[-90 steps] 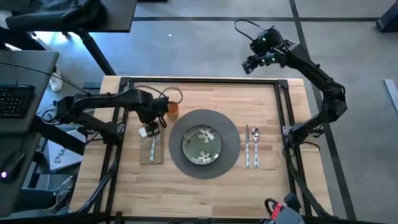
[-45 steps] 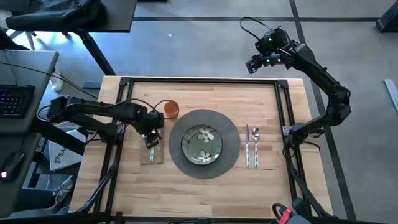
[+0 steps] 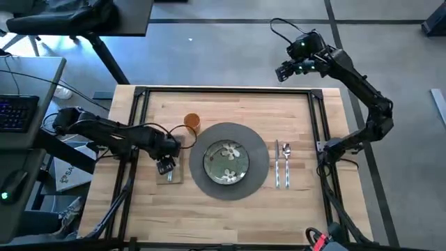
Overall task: Set table place
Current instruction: Adjust the brown table napkin
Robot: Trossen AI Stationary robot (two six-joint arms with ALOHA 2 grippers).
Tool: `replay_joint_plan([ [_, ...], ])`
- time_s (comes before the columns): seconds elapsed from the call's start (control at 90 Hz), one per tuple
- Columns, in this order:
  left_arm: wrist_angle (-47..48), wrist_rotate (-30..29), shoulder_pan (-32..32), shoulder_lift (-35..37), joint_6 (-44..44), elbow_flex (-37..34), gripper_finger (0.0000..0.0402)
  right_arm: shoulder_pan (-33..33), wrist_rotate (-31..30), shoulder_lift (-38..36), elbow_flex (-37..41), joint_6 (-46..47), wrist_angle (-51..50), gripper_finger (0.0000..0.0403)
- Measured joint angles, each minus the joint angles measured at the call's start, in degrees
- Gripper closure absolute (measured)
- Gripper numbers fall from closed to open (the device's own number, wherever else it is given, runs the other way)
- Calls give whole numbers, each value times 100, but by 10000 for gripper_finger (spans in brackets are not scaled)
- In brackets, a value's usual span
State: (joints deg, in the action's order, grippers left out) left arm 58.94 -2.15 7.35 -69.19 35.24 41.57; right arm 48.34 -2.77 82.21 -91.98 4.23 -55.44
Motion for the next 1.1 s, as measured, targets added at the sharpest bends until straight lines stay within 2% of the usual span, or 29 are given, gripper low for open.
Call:
replay_joint_plan([
  [0.189,-315,103,0,0,-230,-77,261,0,0,-8,0,35,-2,265],
  [0.533,-339,79,-6,0,-567,-109,393,0,0,-17,0,89,-2,265],
  [0.756,-787,552,-140,-3,-663,-673,401,0,0,-17,0,89,-4,265],
  [0.878,-855,333,-224,-2,-712,-716,401,0,0,-15,0,89,-4,265],
  [1.1,-1155,279,-533,-59,-1237,-713,401,0,1,-16,0,131,-6,265],
])
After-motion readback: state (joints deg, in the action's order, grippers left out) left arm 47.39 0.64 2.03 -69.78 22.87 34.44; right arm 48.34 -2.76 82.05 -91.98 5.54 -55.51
